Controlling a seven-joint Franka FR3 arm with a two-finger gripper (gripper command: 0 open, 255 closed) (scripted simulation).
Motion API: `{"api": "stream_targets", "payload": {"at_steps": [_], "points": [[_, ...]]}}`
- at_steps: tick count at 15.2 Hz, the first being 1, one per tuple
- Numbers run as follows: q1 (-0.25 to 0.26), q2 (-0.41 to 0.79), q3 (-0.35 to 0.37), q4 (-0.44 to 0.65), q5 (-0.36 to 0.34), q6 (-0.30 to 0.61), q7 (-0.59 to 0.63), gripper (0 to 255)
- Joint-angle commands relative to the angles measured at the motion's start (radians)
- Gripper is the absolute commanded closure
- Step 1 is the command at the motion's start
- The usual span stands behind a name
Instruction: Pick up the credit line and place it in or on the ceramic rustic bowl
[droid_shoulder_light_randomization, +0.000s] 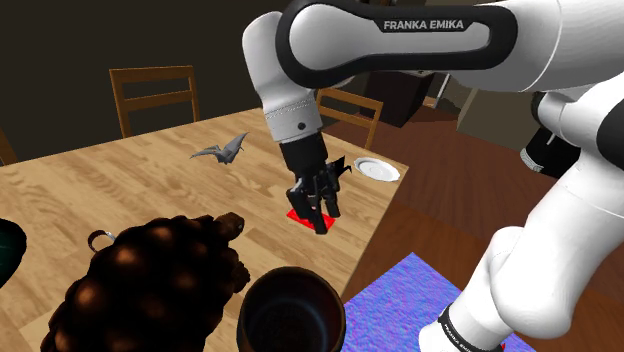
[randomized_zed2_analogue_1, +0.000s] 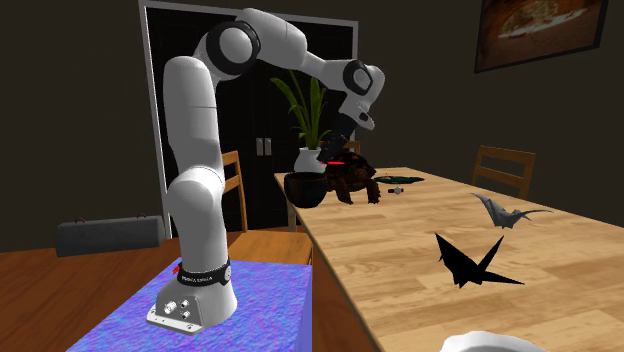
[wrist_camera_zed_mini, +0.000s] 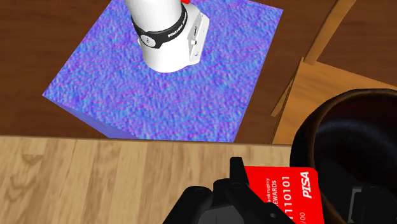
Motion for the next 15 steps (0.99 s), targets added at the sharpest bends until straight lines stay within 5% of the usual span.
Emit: {"api": "stream_targets", "payload": {"at_steps": [1,10,15], "points": [[0.023,-0.011,0.023,-0.013,0.029,0.011,0.045,255],[0.13,-0.007,0.136,-0.001,0.142,0.059,0.262,255],[0.132,-0.002,0.138,-0.061,0.137,0.122,0.246,255]]}}
